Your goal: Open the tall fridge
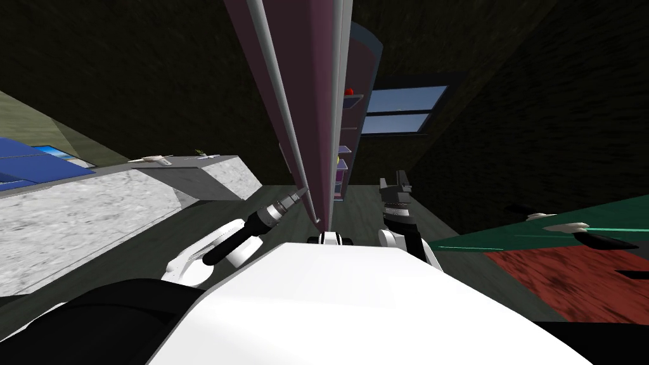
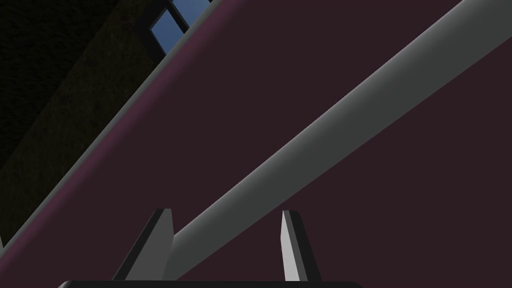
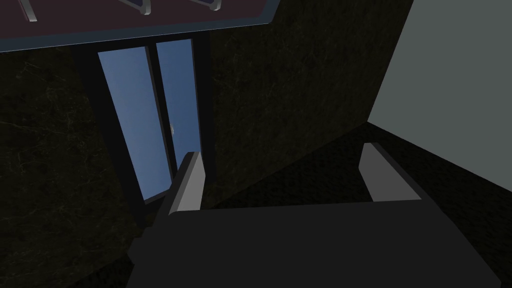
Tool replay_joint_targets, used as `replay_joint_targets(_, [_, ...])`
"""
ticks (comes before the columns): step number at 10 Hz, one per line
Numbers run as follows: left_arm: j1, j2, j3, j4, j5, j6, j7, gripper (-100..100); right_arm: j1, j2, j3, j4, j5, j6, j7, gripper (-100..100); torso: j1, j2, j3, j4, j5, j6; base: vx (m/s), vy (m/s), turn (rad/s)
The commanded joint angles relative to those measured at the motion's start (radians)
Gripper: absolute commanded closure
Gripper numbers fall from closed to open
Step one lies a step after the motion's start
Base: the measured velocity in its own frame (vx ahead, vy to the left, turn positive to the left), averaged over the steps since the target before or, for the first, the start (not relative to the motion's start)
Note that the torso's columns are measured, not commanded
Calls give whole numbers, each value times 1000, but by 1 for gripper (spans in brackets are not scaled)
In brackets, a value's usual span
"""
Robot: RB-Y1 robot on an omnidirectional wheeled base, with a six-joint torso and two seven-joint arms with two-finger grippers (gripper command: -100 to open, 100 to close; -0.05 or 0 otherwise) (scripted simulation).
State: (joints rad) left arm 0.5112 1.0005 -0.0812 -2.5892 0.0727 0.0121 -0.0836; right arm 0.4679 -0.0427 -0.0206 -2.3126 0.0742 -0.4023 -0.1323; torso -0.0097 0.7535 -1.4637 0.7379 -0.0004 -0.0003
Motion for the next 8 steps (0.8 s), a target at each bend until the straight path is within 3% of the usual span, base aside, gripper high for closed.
replay_joint_targets(1, [7, 5, -15, -6, 4, -1, 6, 100, 0, 0, 0, 0, 0, 0, 0, 0, 0, -1, -1, 0, 0, 1, 19, -32, -7])
replay_joint_targets(4, [7, 5, -15, -6, 4, -1, 6, 100, 0, 0, 0, 0, 0, 0, 0, 0, 1, 0, 0, 0, 0, 2, 3, -4, -1])
replay_joint_targets(8, [-1, 39, -17, 2, 13, -49, 8, 100, 0, 0, 0, 0, 0, 0, 0, 0, 13, 2, 0, 4, 3, -2, -75, 196, -106])
